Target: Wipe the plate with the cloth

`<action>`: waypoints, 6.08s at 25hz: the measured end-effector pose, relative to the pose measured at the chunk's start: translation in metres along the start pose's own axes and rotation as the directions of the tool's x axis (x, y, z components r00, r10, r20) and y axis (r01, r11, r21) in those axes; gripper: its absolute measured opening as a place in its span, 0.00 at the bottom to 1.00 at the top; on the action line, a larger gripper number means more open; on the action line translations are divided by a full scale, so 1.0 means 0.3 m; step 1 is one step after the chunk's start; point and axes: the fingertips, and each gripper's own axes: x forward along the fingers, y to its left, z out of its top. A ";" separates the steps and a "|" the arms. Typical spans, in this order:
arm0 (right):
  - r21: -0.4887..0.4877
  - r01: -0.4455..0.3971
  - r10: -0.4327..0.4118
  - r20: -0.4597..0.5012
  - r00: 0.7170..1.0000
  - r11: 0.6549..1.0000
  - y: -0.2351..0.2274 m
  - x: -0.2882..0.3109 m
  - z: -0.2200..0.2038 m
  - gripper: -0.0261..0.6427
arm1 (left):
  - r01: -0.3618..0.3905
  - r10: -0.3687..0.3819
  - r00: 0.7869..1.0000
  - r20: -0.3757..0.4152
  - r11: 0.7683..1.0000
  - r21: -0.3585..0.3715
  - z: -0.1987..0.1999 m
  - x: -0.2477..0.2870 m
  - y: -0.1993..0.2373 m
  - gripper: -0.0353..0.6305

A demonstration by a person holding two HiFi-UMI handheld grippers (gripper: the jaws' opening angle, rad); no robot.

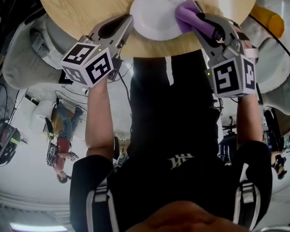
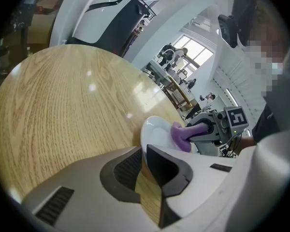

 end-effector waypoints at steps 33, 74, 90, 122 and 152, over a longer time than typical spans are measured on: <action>-0.058 -0.045 0.046 0.013 0.999 0.997 0.073 0.033 0.031 0.18 | 0.003 -0.004 1.000 0.024 1.000 0.026 -0.015 0.003 -0.015 0.12; 0.033 -0.056 0.057 -0.027 0.998 0.998 0.094 -0.040 -0.045 0.18 | -0.002 0.001 1.000 0.025 0.999 0.046 0.034 0.006 -0.015 0.11; -0.052 -0.167 0.172 0.107 0.979 0.985 0.205 0.168 0.261 0.18 | -0.024 0.022 0.999 0.032 0.998 0.064 0.053 0.009 -0.003 0.11; 0.016 -0.132 0.128 0.139 0.982 0.991 0.184 0.050 0.220 0.18 | -0.020 0.019 1.000 0.009 0.998 0.063 0.063 0.040 -0.010 0.12; 0.187 -0.023 0.047 -0.122 0.991 0.982 0.343 -0.413 -0.248 0.18 | 0.036 -0.033 0.997 -0.063 0.998 0.050 -0.176 -0.065 -0.365 0.12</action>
